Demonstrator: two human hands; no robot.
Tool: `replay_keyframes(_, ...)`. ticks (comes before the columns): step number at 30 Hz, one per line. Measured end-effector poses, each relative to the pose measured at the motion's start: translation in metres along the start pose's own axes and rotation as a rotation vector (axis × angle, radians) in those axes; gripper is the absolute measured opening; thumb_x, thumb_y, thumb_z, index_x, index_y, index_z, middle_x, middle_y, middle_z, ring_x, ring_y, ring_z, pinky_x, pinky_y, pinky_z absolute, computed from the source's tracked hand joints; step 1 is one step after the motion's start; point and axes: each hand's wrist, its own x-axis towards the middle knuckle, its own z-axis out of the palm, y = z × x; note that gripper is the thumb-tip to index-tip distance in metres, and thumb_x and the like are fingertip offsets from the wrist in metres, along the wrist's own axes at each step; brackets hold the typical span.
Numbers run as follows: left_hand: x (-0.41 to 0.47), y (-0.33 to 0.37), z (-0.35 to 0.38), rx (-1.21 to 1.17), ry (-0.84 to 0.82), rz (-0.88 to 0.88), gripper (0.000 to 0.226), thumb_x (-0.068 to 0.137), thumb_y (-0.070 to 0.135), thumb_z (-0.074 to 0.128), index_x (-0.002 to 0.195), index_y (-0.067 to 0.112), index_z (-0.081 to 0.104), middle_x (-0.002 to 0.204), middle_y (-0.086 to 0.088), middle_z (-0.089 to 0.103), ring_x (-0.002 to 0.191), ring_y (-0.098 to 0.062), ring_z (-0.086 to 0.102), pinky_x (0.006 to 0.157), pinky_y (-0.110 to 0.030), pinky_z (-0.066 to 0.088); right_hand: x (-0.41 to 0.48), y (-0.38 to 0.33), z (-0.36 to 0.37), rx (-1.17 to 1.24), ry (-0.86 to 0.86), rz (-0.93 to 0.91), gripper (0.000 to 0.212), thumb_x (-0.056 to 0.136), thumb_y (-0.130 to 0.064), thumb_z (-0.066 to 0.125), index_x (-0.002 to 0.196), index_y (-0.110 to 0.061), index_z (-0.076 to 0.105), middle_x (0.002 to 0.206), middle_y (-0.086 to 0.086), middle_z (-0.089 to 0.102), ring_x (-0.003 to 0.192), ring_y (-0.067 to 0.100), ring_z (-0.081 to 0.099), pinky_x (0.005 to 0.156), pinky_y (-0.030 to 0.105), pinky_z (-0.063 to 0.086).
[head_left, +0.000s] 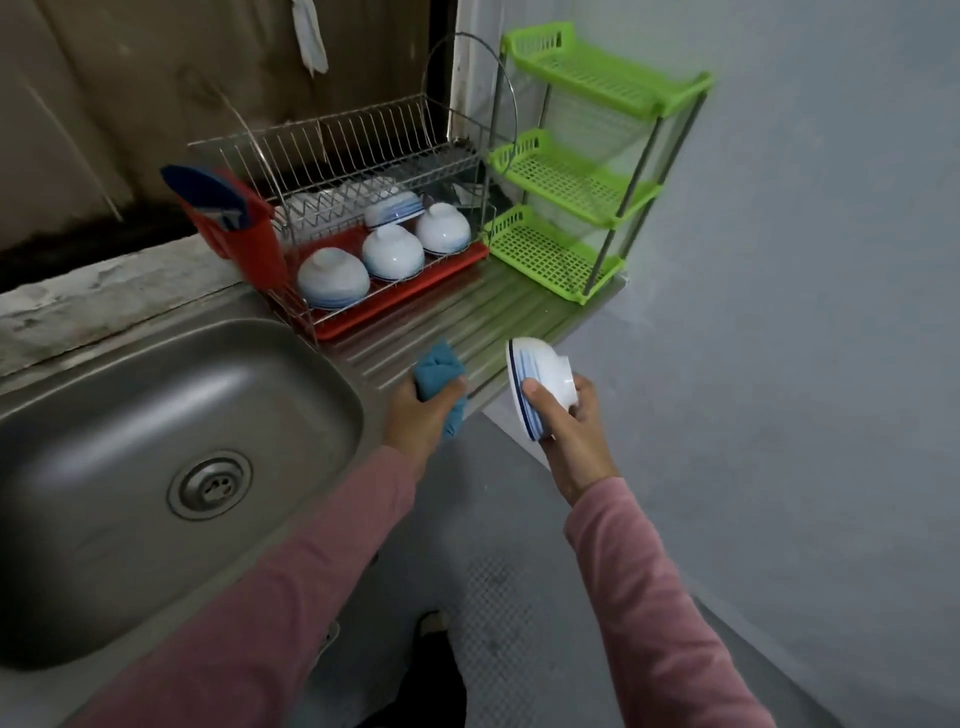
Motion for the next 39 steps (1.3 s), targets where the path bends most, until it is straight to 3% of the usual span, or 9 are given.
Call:
replay_keyframes(4, 0.055, 0.019, 0.019, 0.029, 0.089, 0.052, 0.023, 0.087, 0.017, 0.073, 0.105, 0.024, 0.061, 0.091, 0.009, 0.065, 0.081, -0.008, 0.062, 0.075, -0.026, 0.053, 0.069, -0.019, 0.009, -0.069, -0.027, -0.008, 0.092, 0.056, -0.054, 0.086, 0.134, -0.024, 0.047, 0.127, 0.005, 0.060, 0.109, 0.021, 0.063, 0.082, 0.031, 0.053)
replay_keyframes(8, 0.097, 0.028, 0.027, 0.052, 0.186, 0.099, 0.032, 0.088, 0.020, 0.072, 0.115, 0.027, 0.057, 0.100, 0.013, 0.064, 0.089, -0.003, 0.061, 0.084, -0.026, 0.050, 0.110, -0.016, 0.025, -0.081, -0.018, 0.014, 0.088, 0.060, -0.047, 0.085, 0.134, -0.018, 0.047, 0.124, 0.002, 0.061, 0.107, 0.014, 0.063, 0.076, 0.019, 0.052)
replay_keyframes(13, 0.120, 0.024, 0.019, 0.028, 0.343, 0.213, 0.040, 0.089, 0.017, 0.071, 0.125, 0.027, 0.055, 0.108, 0.015, 0.064, 0.094, 0.003, 0.061, 0.077, -0.012, 0.049, 0.153, -0.011, 0.048, -0.070, -0.047, 0.069, 0.084, 0.061, -0.046, 0.091, 0.129, -0.020, 0.050, 0.123, -0.002, 0.062, 0.105, 0.009, 0.062, 0.080, 0.022, 0.049)
replay_keyframes(19, 0.153, 0.038, 0.012, 0.043, 0.636, 0.307, 0.039, 0.090, 0.015, 0.069, 0.126, 0.023, 0.056, 0.106, 0.015, 0.063, 0.087, 0.013, 0.059, 0.077, -0.005, 0.046, 0.221, -0.024, 0.098, -0.201, -0.266, -0.007, 0.072, 0.072, -0.027, 0.089, 0.132, -0.020, 0.050, 0.125, -0.004, 0.060, 0.111, 0.012, 0.060, 0.086, 0.021, 0.050)
replay_keyframes(22, 0.165, 0.044, 0.012, 0.012, 0.786, 0.314, 0.043, 0.091, 0.019, 0.068, 0.132, 0.020, 0.054, 0.119, 0.005, 0.063, 0.103, 0.001, 0.059, 0.090, -0.012, 0.047, 0.250, -0.032, 0.124, -0.337, -0.419, -0.101, 0.076, 0.068, -0.026, 0.092, 0.131, -0.021, 0.048, 0.122, -0.008, 0.056, 0.110, 0.011, 0.057, 0.085, 0.019, 0.049)
replay_keyframes(25, 0.175, 0.048, 0.012, -0.060, 0.813, 0.261, 0.043, 0.092, 0.023, 0.067, 0.133, 0.018, 0.054, 0.125, -0.002, 0.063, 0.114, -0.015, 0.060, 0.103, -0.037, 0.049, 0.275, -0.041, 0.151, -0.522, -0.565, -0.243, 0.085, 0.056, -0.047, 0.093, 0.126, -0.030, 0.050, 0.121, -0.015, 0.056, 0.109, 0.006, 0.056, 0.096, 0.033, 0.051)
replay_keyframes(28, 0.181, 0.049, 0.014, -0.041, 0.857, 0.275, 0.042, 0.092, 0.018, 0.067, 0.131, 0.015, 0.054, 0.122, -0.006, 0.064, 0.113, -0.021, 0.061, 0.101, -0.045, 0.050, 0.291, -0.044, 0.174, -0.728, -0.644, -0.366, 0.094, 0.046, -0.067, 0.085, 0.127, -0.035, 0.050, 0.126, -0.014, 0.057, 0.115, 0.012, 0.055, 0.097, 0.039, 0.050)
replay_keyframes(35, 0.186, 0.049, 0.009, -0.014, 0.931, 0.274, 0.047, 0.091, 0.020, 0.068, 0.135, 0.018, 0.054, 0.121, 0.000, 0.066, 0.112, -0.016, 0.063, 0.098, -0.035, 0.051, 0.301, -0.037, 0.220, -0.983, -0.706, -0.421, 0.096, 0.057, -0.071, 0.081, 0.129, -0.017, 0.047, 0.128, 0.003, 0.056, 0.121, 0.026, 0.051, 0.101, 0.043, 0.040)
replay_keyframes(39, 0.184, 0.047, 0.007, -0.054, 0.918, 0.280, 0.048, 0.091, 0.018, 0.067, 0.136, 0.015, 0.052, 0.120, -0.002, 0.066, 0.109, -0.015, 0.064, 0.091, -0.026, 0.053, 0.300, -0.039, 0.243, -1.086, -0.658, -0.521, 0.098, 0.064, -0.075, 0.073, 0.143, -0.026, 0.039, 0.138, 0.001, 0.055, 0.131, 0.026, 0.046, 0.109, 0.047, 0.025)
